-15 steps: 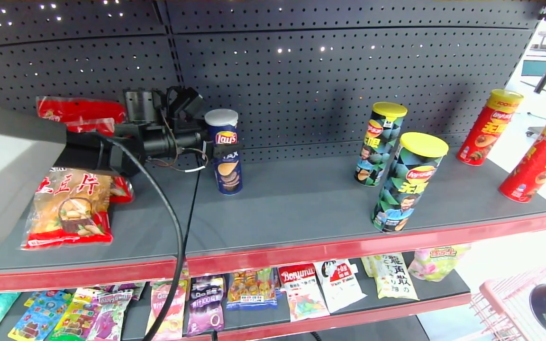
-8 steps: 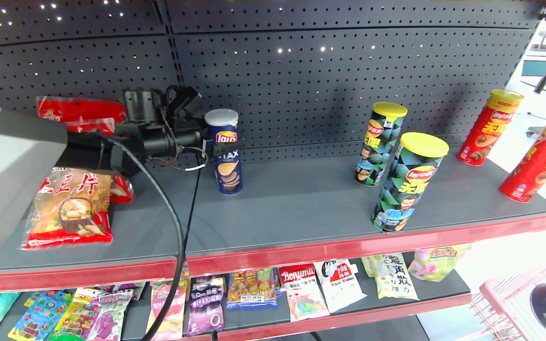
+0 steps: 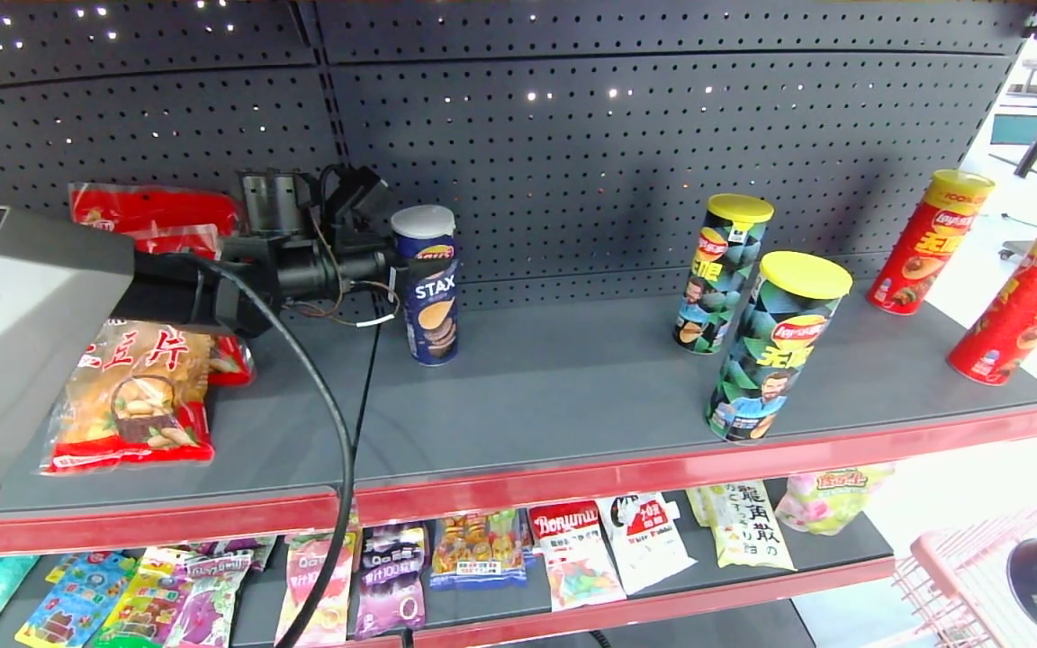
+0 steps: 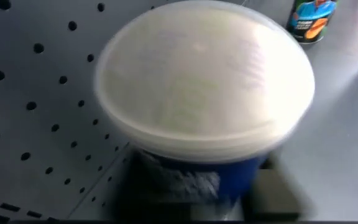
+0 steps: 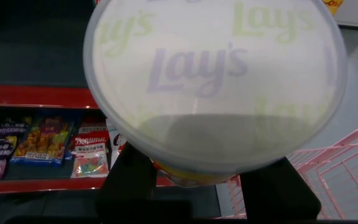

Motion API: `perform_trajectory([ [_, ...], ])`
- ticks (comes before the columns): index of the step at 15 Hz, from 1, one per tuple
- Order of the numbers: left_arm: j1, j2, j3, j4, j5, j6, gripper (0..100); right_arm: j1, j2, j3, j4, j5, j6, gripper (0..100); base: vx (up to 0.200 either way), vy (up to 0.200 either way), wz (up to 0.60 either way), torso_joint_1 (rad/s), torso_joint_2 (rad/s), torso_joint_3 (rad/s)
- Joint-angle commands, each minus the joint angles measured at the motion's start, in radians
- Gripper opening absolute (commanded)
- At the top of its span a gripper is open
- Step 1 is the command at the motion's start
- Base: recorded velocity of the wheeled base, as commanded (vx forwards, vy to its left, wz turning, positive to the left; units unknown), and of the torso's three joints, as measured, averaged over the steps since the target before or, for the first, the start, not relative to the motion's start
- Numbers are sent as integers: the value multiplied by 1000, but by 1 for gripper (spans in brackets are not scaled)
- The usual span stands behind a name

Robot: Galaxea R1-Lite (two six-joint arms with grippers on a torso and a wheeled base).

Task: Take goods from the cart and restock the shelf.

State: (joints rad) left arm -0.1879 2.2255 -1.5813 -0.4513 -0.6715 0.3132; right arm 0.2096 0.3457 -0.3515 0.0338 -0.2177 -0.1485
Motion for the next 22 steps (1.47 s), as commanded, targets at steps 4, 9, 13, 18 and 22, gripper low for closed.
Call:
perform_trajectory([
  [4,28,-104,90,13,-128,-17,0,2,6,0,0,1,0,0,0,0,0,0,0,0],
  [9,50,-271,270,11,-260,-19,0,2,18,0,0,4,0,0,0,0,0,0,0,0],
  [13,44,-311,391,-24,-277,-13,0,2,24,0,0,3,1,0,0,0,0,0,0,0],
  [18,-1,-320,484,-109,-284,-16,0,2,24,0,-2,3,0,0,0,0,0,0,0,0],
  [22,-4,-320,527,-141,-287,-13,0,2,24,-1,0,3,1,0,0,0,0,0,0,0],
])
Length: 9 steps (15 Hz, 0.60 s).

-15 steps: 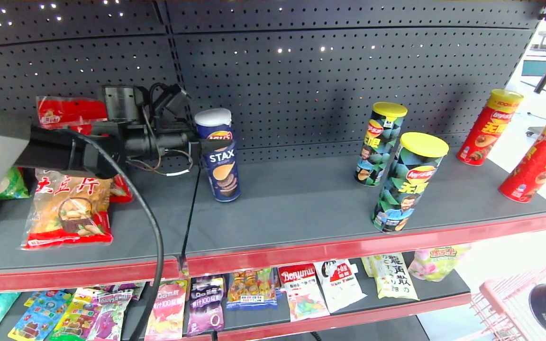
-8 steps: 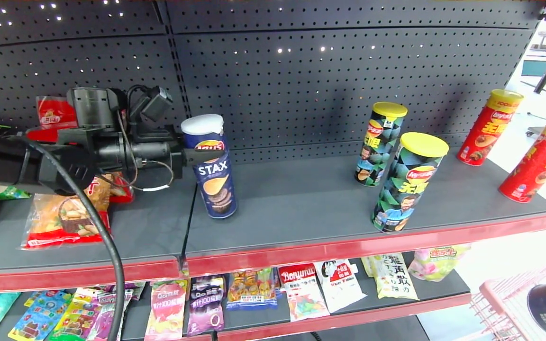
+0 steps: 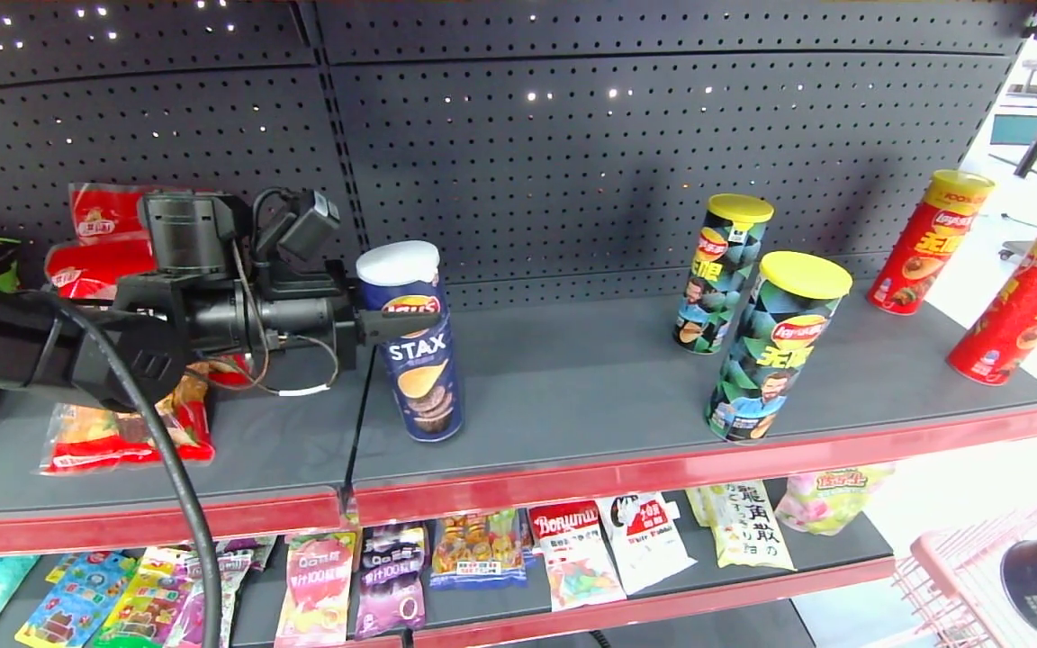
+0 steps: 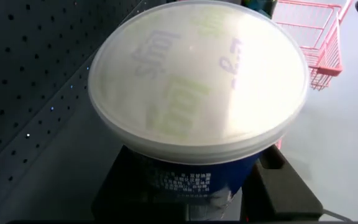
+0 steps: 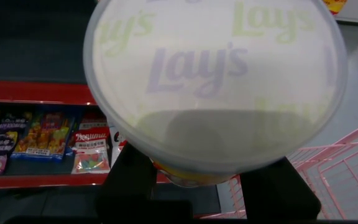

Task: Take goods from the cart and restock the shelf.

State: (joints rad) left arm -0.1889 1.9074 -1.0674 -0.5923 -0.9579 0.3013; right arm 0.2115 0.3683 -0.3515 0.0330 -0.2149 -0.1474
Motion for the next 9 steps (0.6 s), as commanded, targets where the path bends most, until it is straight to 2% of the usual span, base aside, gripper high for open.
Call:
perform_trajectory([
  [1,-4,-2,24,-14,-1,1,0,0,3,0,-1,0,-1,0,0,0,0,0,0,0],
  [5,-9,19,66,-90,-4,1,0,0,17,-14,-1,0,0,0,0,0,0,0,0,0],
  [9,-30,10,96,-95,-18,-1,0,0,20,-15,-2,0,-1,0,0,0,0,0,0,0],
])
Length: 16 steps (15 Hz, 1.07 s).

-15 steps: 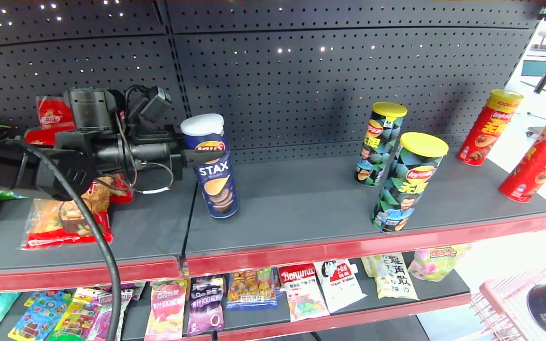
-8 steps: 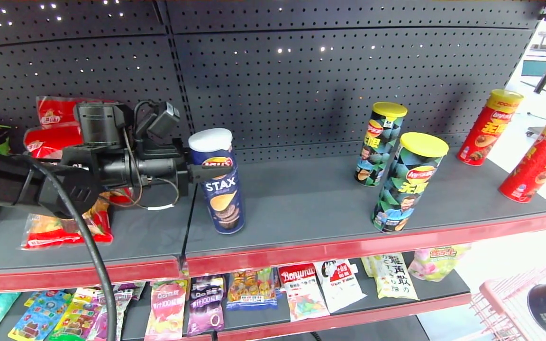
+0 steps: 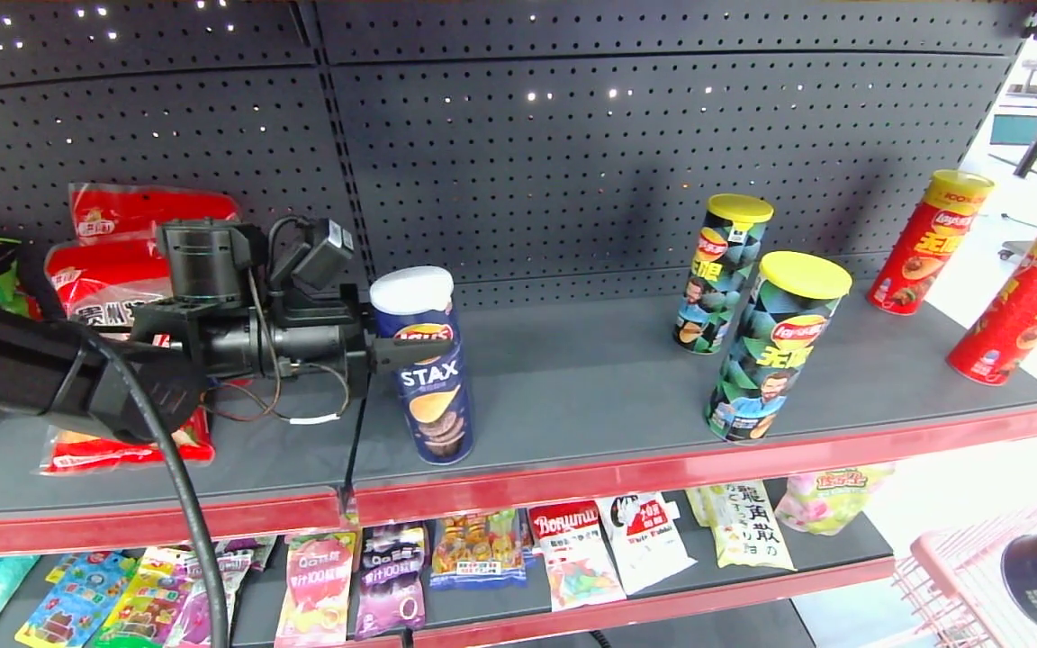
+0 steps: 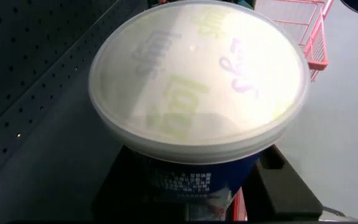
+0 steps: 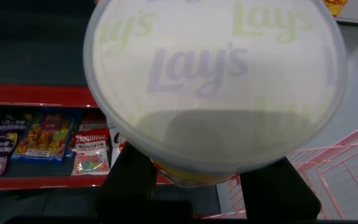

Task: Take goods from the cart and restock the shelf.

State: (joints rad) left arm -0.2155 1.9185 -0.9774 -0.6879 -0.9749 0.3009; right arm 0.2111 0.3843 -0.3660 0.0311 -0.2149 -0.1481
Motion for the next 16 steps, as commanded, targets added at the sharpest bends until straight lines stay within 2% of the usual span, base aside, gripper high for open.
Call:
perform_trajectory([
  [1,-4,-6,8,1,-1,0,0,1,2,-1,0,0,1,0,0,0,0,0,0,0],
  [7,-4,-4,28,-7,-41,7,0,1,2,-1,0,-1,-1,0,0,0,0,0,0,0],
  [10,-4,0,43,-42,-50,12,0,1,1,-1,0,-1,-1,0,0,0,0,0,0,0],
  [16,-7,-3,43,-39,-54,12,0,-1,-2,-5,1,-3,-1,0,0,0,0,0,0,0],
])
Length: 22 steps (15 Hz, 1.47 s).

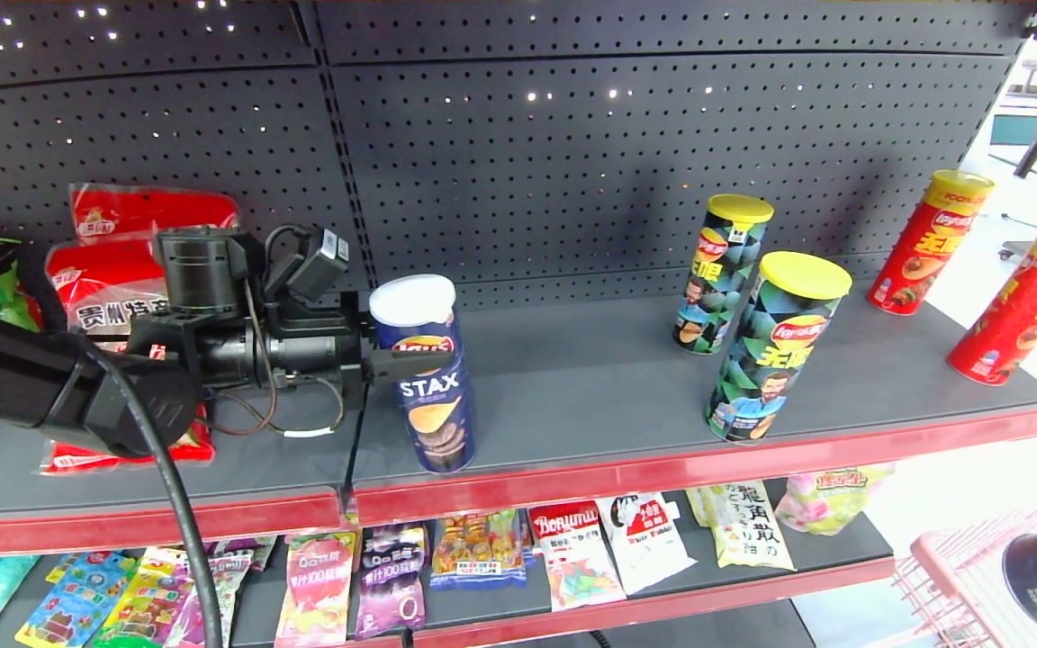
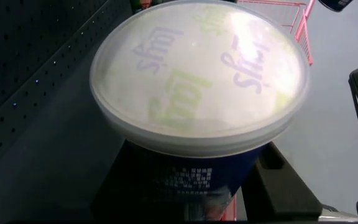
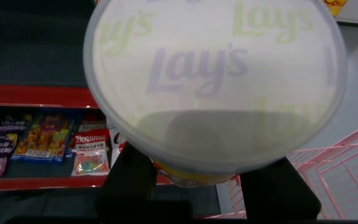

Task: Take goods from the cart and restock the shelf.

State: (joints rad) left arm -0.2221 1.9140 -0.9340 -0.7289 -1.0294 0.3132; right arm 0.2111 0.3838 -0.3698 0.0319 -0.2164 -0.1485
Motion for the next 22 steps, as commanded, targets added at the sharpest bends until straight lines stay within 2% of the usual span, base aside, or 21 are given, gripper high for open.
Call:
perform_trajectory([
  [1,0,3,0,0,0,0,0,-1,0,-3,0,-1,0,0,0,0,0,0,0,0],
  [3,0,5,1,-1,0,1,0,-1,-2,-3,0,-1,0,0,0,0,0,0,0,0],
  [5,1,8,1,-1,0,17,0,-1,-2,-1,0,-1,0,0,0,0,0,0,0,0],
  [6,0,5,0,2,0,12,100,-1,-2,-3,0,-1,0,0,0,0,0,0,0,0],
  [11,1,-12,-2,-1,0,14,100,-1,0,-5,0,-1,0,0,0,0,0,0,0,0],
  [15,4,-73,12,0,-3,1,100,-1,4,-12,0,-1,0,0,0,0,0,0,0,0],
  [22,24,-98,-19,-1,0,-6,100,-1,6,-17,2,-1,0,0,0,0,0,0,0,0],
])
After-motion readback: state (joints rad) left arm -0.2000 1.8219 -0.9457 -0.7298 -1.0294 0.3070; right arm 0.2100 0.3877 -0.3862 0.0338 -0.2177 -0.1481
